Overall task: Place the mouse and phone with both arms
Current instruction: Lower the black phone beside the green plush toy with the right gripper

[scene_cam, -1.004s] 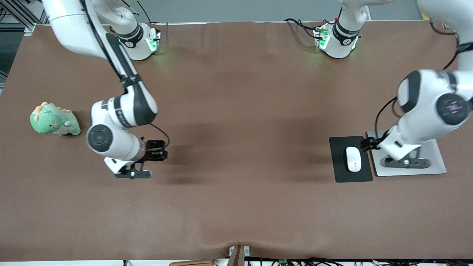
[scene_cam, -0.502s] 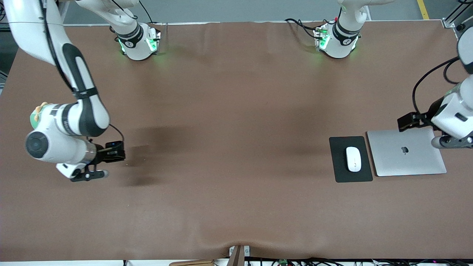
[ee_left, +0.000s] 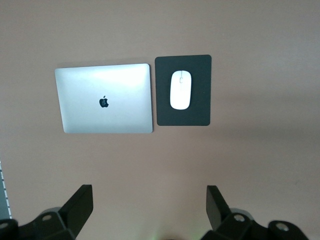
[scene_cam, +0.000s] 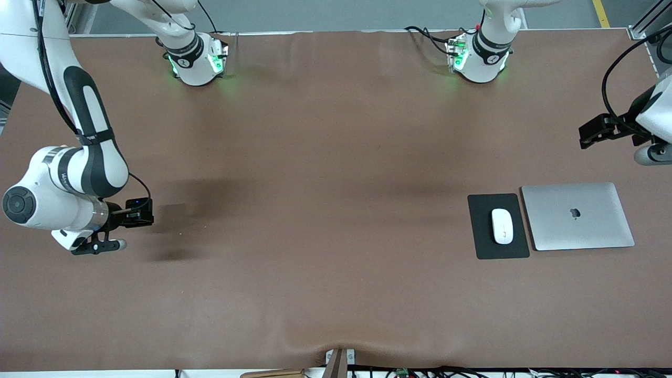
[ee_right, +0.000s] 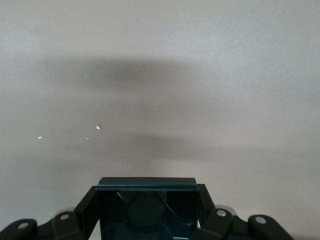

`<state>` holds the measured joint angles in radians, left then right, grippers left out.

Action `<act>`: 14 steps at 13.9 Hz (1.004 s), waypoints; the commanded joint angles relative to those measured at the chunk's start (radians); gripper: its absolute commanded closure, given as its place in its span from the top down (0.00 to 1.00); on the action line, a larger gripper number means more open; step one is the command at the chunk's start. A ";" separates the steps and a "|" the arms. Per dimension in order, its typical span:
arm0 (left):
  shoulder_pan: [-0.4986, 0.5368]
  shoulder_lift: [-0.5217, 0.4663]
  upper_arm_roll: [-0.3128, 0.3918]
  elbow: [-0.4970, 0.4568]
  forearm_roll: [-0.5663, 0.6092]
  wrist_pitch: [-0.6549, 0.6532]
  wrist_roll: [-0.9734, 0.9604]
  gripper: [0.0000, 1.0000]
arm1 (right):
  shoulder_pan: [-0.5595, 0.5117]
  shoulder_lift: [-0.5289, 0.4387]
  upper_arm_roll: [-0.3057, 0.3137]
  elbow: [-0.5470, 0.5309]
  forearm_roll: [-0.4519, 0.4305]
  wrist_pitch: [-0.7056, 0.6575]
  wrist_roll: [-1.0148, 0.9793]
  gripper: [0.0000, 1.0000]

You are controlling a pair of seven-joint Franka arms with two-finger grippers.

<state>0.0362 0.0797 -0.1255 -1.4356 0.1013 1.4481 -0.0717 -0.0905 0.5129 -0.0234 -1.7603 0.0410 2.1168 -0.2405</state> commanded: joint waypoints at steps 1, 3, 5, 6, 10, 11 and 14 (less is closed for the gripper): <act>0.005 -0.050 -0.008 -0.041 -0.040 -0.014 0.006 1.00 | -0.040 0.027 0.019 -0.008 -0.041 0.063 0.000 0.07; 0.010 -0.067 -0.008 -0.048 -0.063 -0.017 0.004 1.00 | -0.060 0.052 0.019 -0.008 -0.061 0.095 0.000 0.08; 0.010 -0.080 -0.009 -0.048 -0.078 -0.034 -0.010 1.00 | -0.069 0.061 0.017 -0.008 -0.064 0.097 0.000 0.08; 0.008 -0.086 -0.009 -0.049 -0.080 -0.040 -0.011 1.00 | -0.086 0.062 0.017 -0.027 -0.064 0.098 0.000 0.08; 0.008 -0.122 -0.010 -0.049 -0.090 -0.092 -0.013 1.00 | -0.161 0.061 0.019 -0.140 -0.064 0.182 0.003 0.12; 0.008 -0.126 -0.009 -0.051 -0.097 -0.094 -0.013 1.00 | -0.169 0.062 0.019 -0.151 -0.064 0.193 0.003 0.13; 0.007 -0.127 -0.011 -0.048 -0.101 -0.101 -0.014 1.00 | -0.179 0.067 0.019 -0.171 -0.064 0.200 0.009 0.67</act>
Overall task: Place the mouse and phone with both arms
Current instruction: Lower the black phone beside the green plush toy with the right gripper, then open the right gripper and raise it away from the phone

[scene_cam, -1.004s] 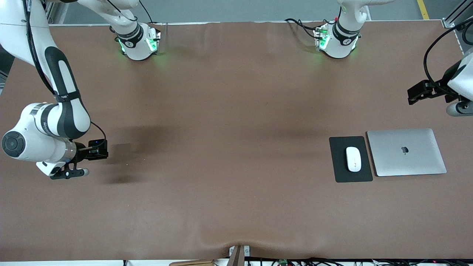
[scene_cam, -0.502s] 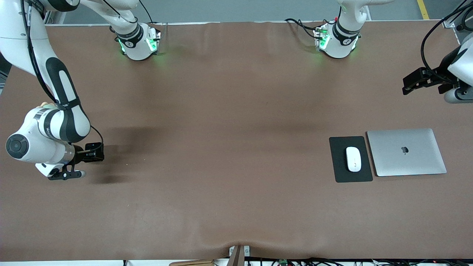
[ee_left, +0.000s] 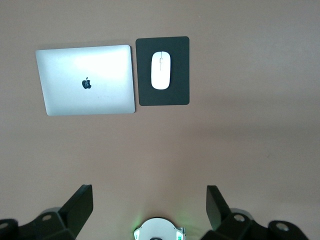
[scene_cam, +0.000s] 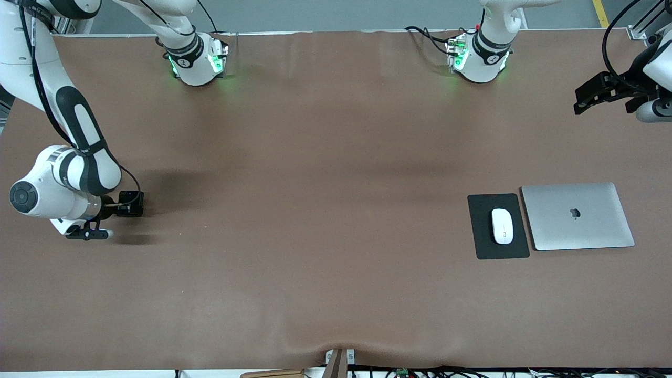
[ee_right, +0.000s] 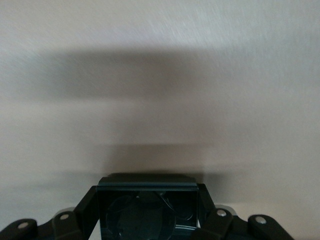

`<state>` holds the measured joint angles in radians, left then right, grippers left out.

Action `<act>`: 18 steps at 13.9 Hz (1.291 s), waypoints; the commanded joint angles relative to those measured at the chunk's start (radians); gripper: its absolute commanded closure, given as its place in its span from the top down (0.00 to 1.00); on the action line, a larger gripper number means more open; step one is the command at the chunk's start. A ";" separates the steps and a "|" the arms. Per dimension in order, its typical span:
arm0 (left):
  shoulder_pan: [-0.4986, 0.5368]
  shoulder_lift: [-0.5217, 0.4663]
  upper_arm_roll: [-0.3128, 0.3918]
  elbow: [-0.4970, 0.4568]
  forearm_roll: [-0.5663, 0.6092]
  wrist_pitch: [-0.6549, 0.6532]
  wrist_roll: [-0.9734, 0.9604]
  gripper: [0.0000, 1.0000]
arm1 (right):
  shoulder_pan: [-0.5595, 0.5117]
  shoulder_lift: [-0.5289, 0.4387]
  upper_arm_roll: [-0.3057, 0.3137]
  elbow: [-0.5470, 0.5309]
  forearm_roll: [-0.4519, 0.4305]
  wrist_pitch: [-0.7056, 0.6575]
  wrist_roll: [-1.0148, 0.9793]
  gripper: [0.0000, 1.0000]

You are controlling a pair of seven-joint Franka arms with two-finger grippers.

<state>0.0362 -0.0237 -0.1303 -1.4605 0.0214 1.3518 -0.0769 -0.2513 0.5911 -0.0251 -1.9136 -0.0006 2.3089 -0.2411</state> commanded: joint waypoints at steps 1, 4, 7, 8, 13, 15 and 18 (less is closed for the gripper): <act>0.008 -0.024 -0.006 -0.023 -0.032 -0.005 -0.011 1.00 | -0.019 -0.011 0.020 -0.018 -0.022 0.004 0.009 1.00; 0.004 -0.022 -0.006 -0.023 -0.040 -0.005 -0.047 1.00 | 0.001 -0.068 0.024 0.004 -0.022 -0.052 0.014 1.00; 0.004 -0.018 -0.006 -0.021 -0.040 -0.003 -0.047 1.00 | 0.072 -0.146 0.025 0.018 -0.022 -0.077 0.045 1.00; 0.004 -0.018 -0.006 -0.021 -0.041 -0.003 -0.049 1.00 | 0.096 -0.174 0.025 0.018 -0.022 -0.091 0.072 1.00; 0.005 -0.016 -0.005 -0.017 -0.038 -0.003 -0.030 1.00 | 0.181 -0.368 0.030 0.022 -0.015 -0.276 0.195 1.00; 0.008 -0.013 -0.003 -0.015 -0.037 0.001 -0.034 1.00 | 0.191 -0.457 0.033 0.022 -0.006 -0.342 0.194 1.00; 0.008 -0.019 -0.005 -0.017 -0.035 -0.002 -0.047 1.00 | 0.207 -0.563 0.034 0.063 -0.006 -0.452 0.187 1.00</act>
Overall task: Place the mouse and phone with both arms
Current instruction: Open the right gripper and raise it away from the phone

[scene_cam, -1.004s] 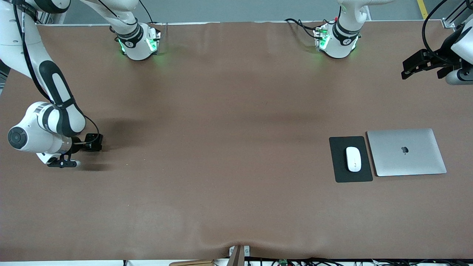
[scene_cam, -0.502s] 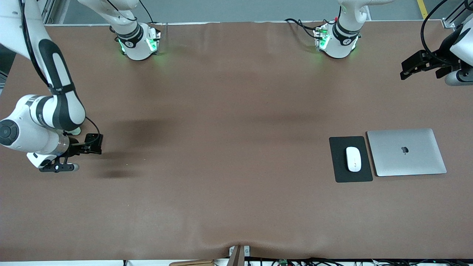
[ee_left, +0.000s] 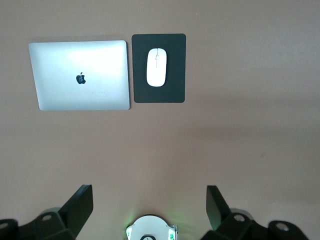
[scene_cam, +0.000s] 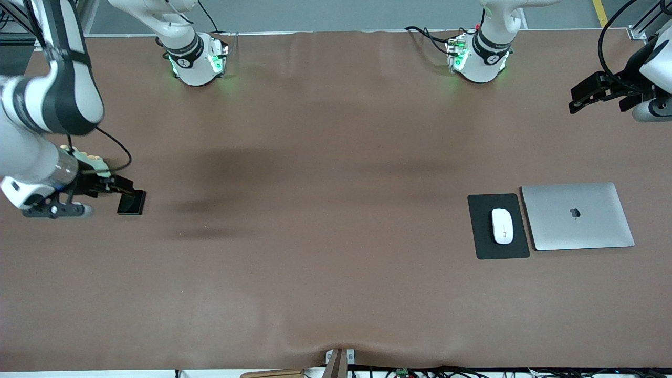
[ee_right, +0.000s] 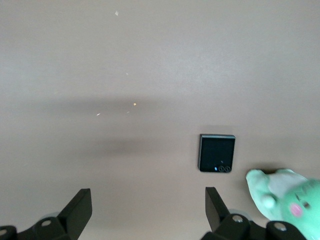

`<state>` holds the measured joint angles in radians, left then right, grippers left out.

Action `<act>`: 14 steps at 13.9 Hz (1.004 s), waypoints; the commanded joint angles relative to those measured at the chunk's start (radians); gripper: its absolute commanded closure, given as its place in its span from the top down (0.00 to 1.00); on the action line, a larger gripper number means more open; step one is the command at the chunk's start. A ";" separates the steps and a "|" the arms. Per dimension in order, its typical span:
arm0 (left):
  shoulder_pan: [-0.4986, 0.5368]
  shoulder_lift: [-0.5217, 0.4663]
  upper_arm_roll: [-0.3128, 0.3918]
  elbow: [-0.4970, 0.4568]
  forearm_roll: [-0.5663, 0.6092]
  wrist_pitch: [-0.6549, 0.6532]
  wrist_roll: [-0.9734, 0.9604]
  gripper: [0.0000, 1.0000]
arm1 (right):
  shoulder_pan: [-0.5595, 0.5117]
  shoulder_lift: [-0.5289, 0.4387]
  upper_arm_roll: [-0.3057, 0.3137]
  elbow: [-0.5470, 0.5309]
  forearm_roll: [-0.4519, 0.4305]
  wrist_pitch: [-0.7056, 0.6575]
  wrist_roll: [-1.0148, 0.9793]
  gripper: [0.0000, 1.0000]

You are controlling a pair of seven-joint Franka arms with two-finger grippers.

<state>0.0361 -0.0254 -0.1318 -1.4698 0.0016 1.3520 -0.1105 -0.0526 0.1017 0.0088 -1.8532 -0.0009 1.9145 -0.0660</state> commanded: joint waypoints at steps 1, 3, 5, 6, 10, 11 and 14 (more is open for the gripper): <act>0.010 -0.019 -0.003 -0.012 -0.018 -0.004 -0.012 1.00 | 0.010 -0.085 0.000 0.038 -0.005 -0.115 0.015 1.00; 0.010 -0.019 -0.003 -0.021 -0.023 -0.004 -0.014 1.00 | 0.007 -0.088 -0.001 0.119 0.027 -0.246 0.018 1.00; 0.018 -0.046 -0.003 -0.056 -0.025 -0.001 -0.009 1.00 | 0.005 -0.089 -0.003 0.190 0.044 -0.314 0.015 1.00; 0.015 -0.079 -0.003 -0.102 -0.025 0.027 -0.009 1.00 | 0.002 -0.086 -0.003 0.225 0.061 -0.334 0.011 1.00; -0.027 -0.140 0.011 -0.196 -0.014 0.076 -0.014 1.00 | 0.007 -0.085 -0.003 0.302 0.101 -0.403 -0.006 1.00; -0.033 -0.140 0.009 -0.196 -0.009 0.073 -0.018 1.00 | 0.004 -0.085 -0.004 0.308 0.098 -0.405 -0.021 1.00; -0.035 -0.152 0.029 -0.193 -0.008 0.070 -0.020 1.00 | 0.007 -0.088 -0.004 0.312 0.085 -0.434 -0.040 1.00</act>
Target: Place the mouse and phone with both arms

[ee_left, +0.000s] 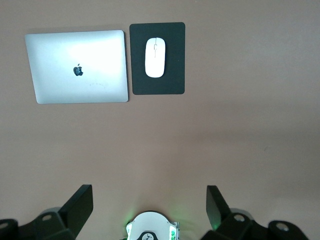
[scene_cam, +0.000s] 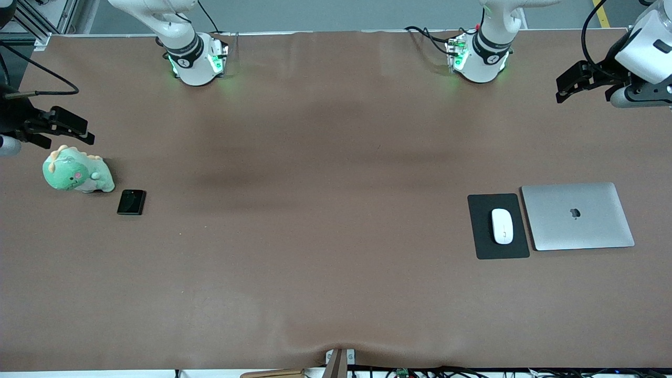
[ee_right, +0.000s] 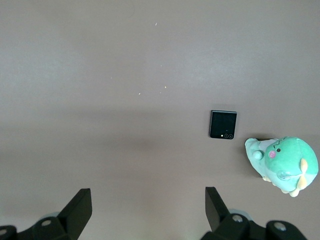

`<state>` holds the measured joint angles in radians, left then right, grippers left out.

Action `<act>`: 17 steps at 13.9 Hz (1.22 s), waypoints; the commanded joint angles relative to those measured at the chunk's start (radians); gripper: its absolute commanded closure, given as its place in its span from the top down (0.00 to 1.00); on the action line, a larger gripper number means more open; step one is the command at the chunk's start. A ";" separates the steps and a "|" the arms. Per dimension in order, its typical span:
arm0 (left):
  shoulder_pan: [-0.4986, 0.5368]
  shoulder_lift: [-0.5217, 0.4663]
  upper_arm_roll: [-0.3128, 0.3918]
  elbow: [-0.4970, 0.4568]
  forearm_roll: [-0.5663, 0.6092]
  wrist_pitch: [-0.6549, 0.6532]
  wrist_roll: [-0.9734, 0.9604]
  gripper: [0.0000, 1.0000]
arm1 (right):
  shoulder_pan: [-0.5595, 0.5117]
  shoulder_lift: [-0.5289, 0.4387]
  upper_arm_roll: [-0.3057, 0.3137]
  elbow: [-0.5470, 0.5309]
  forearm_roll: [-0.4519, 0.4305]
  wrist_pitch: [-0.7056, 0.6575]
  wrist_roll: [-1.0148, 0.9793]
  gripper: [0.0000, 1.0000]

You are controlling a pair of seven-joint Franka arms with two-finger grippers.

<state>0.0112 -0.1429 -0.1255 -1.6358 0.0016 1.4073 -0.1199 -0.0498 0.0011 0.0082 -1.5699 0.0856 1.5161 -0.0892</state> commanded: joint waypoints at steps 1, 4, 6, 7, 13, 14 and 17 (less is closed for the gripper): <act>-0.017 -0.043 0.021 -0.027 -0.006 0.010 -0.009 1.00 | 0.004 0.013 -0.004 0.028 -0.003 -0.037 -0.017 1.00; -0.022 -0.041 0.015 -0.001 0.008 -0.001 0.009 1.00 | 0.004 0.014 -0.004 0.028 -0.004 -0.036 -0.017 1.00; -0.011 -0.029 0.004 0.011 0.011 0.002 0.011 1.00 | 0.001 0.016 -0.004 0.027 -0.006 -0.037 -0.018 1.00; -0.010 -0.024 0.004 0.020 0.011 0.001 0.012 1.00 | -0.001 0.016 -0.005 0.025 -0.006 -0.039 -0.018 1.00; -0.007 0.020 0.006 0.094 0.014 -0.010 0.026 1.00 | 0.004 0.016 -0.005 0.021 -0.006 -0.040 -0.018 1.00; -0.007 0.020 0.004 0.096 0.012 -0.011 0.028 1.00 | 0.004 0.016 -0.005 0.019 -0.006 -0.040 -0.018 1.00; -0.008 0.022 0.004 0.096 0.001 -0.013 0.028 1.00 | 0.005 0.016 -0.004 0.019 -0.013 -0.040 -0.018 1.00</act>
<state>0.0016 -0.1320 -0.1173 -1.5682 0.0022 1.4130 -0.1088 -0.0498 0.0087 0.0061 -1.5674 0.0839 1.4903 -0.0943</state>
